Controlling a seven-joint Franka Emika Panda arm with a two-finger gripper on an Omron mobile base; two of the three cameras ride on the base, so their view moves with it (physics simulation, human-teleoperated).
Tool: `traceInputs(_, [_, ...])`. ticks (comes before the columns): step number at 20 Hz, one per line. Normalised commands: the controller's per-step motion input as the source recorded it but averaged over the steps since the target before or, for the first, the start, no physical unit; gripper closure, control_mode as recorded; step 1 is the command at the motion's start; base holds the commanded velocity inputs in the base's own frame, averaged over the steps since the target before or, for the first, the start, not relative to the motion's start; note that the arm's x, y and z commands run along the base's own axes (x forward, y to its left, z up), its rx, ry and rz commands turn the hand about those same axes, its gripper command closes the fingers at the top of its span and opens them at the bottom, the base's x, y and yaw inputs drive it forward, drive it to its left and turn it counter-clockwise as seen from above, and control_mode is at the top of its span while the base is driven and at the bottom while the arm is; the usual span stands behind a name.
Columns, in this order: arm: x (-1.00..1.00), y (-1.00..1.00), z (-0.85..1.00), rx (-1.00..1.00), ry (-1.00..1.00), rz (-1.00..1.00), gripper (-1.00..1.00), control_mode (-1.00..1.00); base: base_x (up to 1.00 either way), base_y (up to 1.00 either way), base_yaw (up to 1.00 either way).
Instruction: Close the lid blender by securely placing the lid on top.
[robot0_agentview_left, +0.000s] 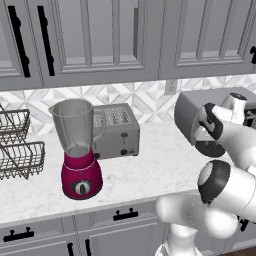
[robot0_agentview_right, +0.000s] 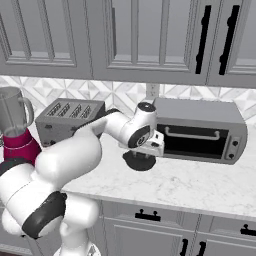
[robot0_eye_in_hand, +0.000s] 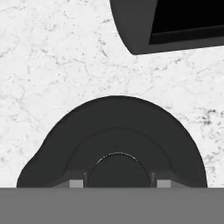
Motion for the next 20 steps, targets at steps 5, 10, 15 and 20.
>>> traceInputs(5, [-0.46, 0.44, 0.84, 0.02, -0.15, 0.00, 1.00, -1.00, 0.00, 0.00, 0.00])
traceInputs(10, [-0.42, 0.53, 0.88, 0.00, -0.14, 0.00, 1.00, -1.00, 0.00, 0.00, 0.00])
traceInputs(15, [-0.34, 0.51, 0.82, 0.00, -0.10, 0.00, 1.00, -1.00, 0.00, 0.00, 0.00])
traceInputs(20, [-0.26, 0.60, 0.69, 0.01, -0.06, 0.00, 1.00, -1.00, 0.00, 0.00, 0.00])
